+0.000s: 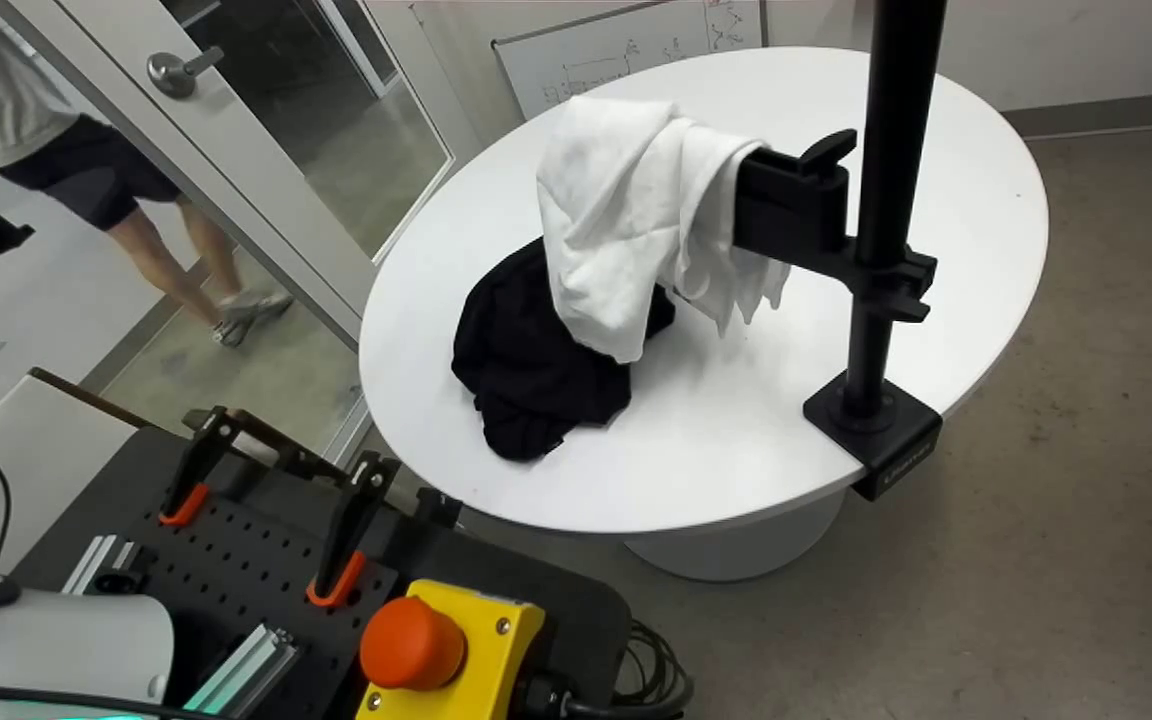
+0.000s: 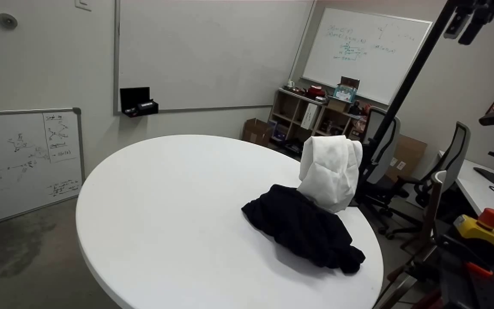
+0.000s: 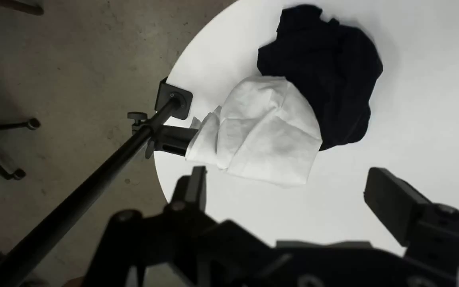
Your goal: Pick up the white cloth from the tripod and place it on the table.
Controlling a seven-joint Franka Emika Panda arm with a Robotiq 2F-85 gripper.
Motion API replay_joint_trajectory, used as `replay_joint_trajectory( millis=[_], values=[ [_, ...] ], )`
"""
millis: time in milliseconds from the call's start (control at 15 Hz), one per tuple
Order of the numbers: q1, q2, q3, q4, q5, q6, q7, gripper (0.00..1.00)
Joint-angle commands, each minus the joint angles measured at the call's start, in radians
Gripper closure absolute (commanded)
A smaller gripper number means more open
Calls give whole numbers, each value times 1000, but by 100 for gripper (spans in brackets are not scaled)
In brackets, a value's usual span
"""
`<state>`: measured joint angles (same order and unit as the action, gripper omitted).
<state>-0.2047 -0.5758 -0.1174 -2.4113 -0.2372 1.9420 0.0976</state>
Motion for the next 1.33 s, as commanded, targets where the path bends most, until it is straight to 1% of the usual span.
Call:
replay_joint_trajectory(
  millis=[0, 200, 267, 400, 533, 667, 800, 933, 1067, 1267],
  values=[
    [-6, 198, -43, 153, 85, 40, 48, 0],
    [-9, 320, -71, 217, 200, 119, 122, 0],
    [-10, 354, -73, 227, 225, 147, 144, 0],
    [-14, 425, -70, 242, 237, 210, 183, 0],
    [-17, 492, -65, 263, 207, 235, 218, 0],
    [-17, 548, -65, 275, 148, 241, 247, 0],
    [-12, 595, -69, 287, 42, 191, 199, 0],
    [-6, 636, -75, 298, -44, 165, 180, 0],
    [-3, 671, -80, 309, -66, 159, 185, 0],
    [-4, 713, -91, 325, -34, 181, 239, 0]
  ],
)
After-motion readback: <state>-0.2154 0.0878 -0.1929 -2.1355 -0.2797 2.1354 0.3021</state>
